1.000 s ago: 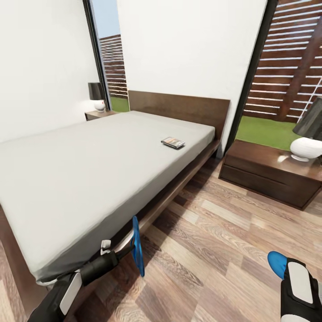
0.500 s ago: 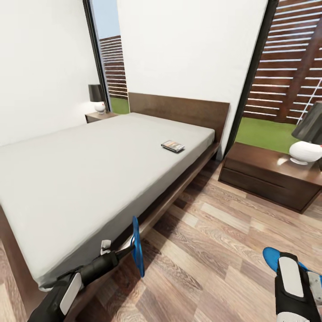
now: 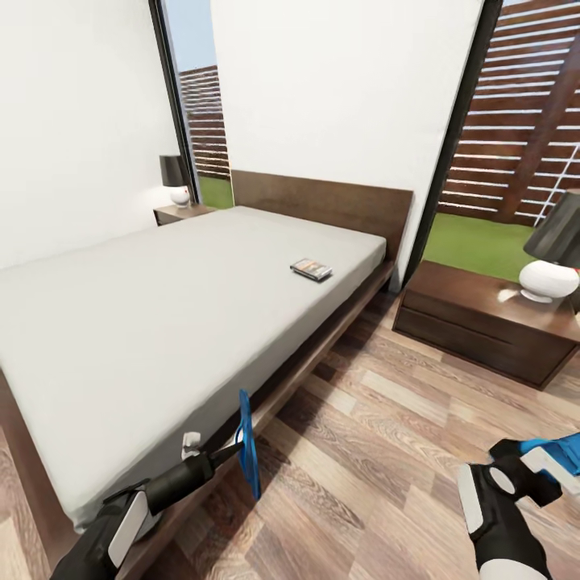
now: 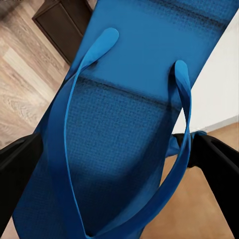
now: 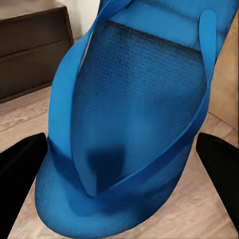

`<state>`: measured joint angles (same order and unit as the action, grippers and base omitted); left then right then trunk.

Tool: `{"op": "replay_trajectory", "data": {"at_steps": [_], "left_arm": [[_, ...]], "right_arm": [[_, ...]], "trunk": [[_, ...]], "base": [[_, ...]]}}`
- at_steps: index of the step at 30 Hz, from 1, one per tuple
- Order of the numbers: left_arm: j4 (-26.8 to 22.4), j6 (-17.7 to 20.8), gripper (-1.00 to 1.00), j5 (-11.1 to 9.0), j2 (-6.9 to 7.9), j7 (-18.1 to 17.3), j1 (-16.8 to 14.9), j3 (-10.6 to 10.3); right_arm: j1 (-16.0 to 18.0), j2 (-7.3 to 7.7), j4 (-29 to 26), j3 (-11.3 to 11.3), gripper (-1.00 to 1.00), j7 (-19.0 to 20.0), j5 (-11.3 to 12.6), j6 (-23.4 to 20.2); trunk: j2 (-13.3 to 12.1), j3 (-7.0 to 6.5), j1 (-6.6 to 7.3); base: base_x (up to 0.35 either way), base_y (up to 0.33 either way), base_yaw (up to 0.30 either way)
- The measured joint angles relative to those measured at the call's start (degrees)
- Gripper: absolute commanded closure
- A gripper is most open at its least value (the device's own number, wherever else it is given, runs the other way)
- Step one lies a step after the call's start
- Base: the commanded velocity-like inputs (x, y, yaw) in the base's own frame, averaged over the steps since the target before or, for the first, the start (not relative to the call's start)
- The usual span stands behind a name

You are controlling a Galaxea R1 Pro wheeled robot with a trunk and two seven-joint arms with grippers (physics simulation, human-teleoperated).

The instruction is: In the bedroom, move the book from the bed onto either nightstand, and place the two sandals side by side next to the bed.

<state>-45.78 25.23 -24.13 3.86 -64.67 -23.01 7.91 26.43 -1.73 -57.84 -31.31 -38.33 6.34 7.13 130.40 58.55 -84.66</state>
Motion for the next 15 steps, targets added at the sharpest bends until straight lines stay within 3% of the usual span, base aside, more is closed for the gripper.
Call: {"op": "replay_trajectory", "data": {"at_steps": [1,2,3,4,5,8,11,12,13,15], "left_arm": [[0.0,0.0,1.00,0.0,0.00,0.0,0.0,0.0],[0.0,0.0,1.00,0.0,0.00,0.0,0.0,0.0],[0.1,0.0,1.00,0.0,-0.01,0.1,0.0,-0.1],[0.1,0.0,1.00,0.0,0.00,0.1,0.0,-0.1],[0.1,0.0,1.00,0.0,-0.01,0.1,0.0,-0.1],[0.1,0.0,1.00,0.0,-0.02,0.1,0.0,-0.1],[0.1,0.0,1.00,0.0,-0.01,0.1,0.0,-0.1],[0.1,0.0,1.00,0.0,-0.03,0.1,0.0,-0.1],[0.1,0.0,1.00,0.0,-0.04,0.1,0.0,-0.1],[0.1,0.0,1.00,0.0,-0.07,0.1,0.0,-0.1]], "right_arm": [[0.0,0.00,0.1,0.0,1.00,0.0,-1.3,0.6],[0.0,0.01,0.3,0.0,1.00,0.0,-4.2,2.2],[0.0,-0.02,3.1,0.2,1.00,0.1,-12.4,6.2],[0.0,-0.05,4.5,0.1,1.00,0.0,-14.6,6.7],[0.0,-0.06,7.7,0.2,1.00,-0.1,-18.9,7.4],[-0.1,-0.06,18.0,0.6,1.00,-0.1,-33.8,8.3],[0.0,-0.05,22.8,1.1,1.00,-0.1,-48.3,8.8],[0.0,-0.04,23.2,1.1,1.00,-0.1,-50.2,8.9],[0.0,-0.06,24.0,1.2,1.00,-0.2,-55.1,8.9],[0.0,-0.10,24.5,1.1,1.00,-0.4,-58.8,9.0]], "trunk": [[-0.4,-0.18,0.22],[-0.8,-0.36,0.44],[-1.2,-0.54,0.66],[-1.6,-0.71,0.88],[-2.0,-0.89,1.09],[-3.2,-1.43,1.75],[-4.4,-1.97,2.41],[-4.8,-2.15,2.63],[-5.2,-2.33,2.85],[-6.0,-2.69,3.29]], "base": [[0.000,0.000,0.000],[0.000,0.000,0.000],[0.000,0.000,0.000],[0.000,0.000,0.000],[0.000,0.000,0.000],[0.000,0.000,0.000],[0.000,0.000,0.000],[0.000,0.000,0.000],[0.000,0.000,0.000],[0.000,0.000,0.000]]}}
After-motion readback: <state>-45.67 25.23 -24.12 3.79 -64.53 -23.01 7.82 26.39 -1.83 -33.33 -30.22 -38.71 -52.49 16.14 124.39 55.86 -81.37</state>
